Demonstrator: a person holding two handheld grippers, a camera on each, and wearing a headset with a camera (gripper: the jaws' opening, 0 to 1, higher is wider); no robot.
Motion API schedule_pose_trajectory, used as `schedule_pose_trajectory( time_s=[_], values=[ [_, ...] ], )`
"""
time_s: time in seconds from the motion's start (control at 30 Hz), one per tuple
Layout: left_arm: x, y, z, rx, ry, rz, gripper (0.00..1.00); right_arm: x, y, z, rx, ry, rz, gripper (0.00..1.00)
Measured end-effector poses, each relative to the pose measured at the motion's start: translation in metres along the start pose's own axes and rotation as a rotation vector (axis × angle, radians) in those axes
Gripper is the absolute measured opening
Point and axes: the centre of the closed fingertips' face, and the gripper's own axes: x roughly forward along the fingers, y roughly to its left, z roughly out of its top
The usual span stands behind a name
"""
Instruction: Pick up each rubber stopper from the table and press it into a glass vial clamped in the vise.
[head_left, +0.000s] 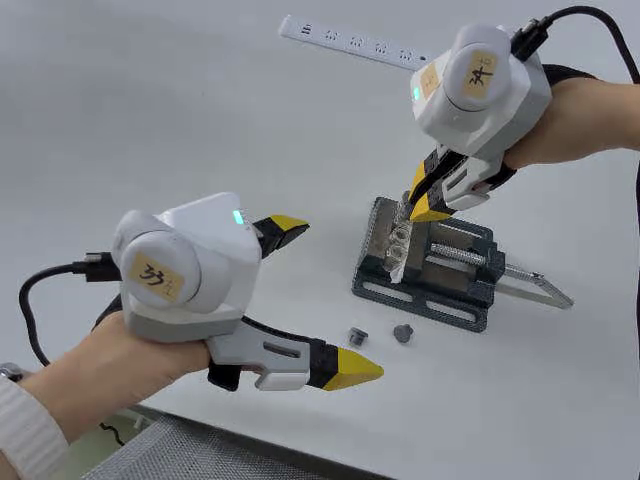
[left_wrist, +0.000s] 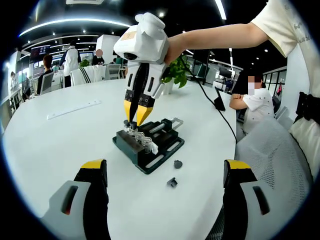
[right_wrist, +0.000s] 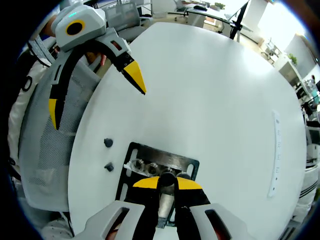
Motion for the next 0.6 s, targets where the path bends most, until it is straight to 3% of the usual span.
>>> schedule_pose_trajectory(
  time_s=[0.33,0.6],
  values=[
    [0.0007,0.0018,-0.0016,-0.005,0.0,-0.003,0.95,0.0014,0.0006,0.0008,-0.008,0.009,0.006,0.06],
    [0.0022,0.0017,-0.0017,-0.005,-0.002,-0.005,0.95,0.0018,0.0013,0.001,-0.045,0.056,0.006,0.05]
  ],
)
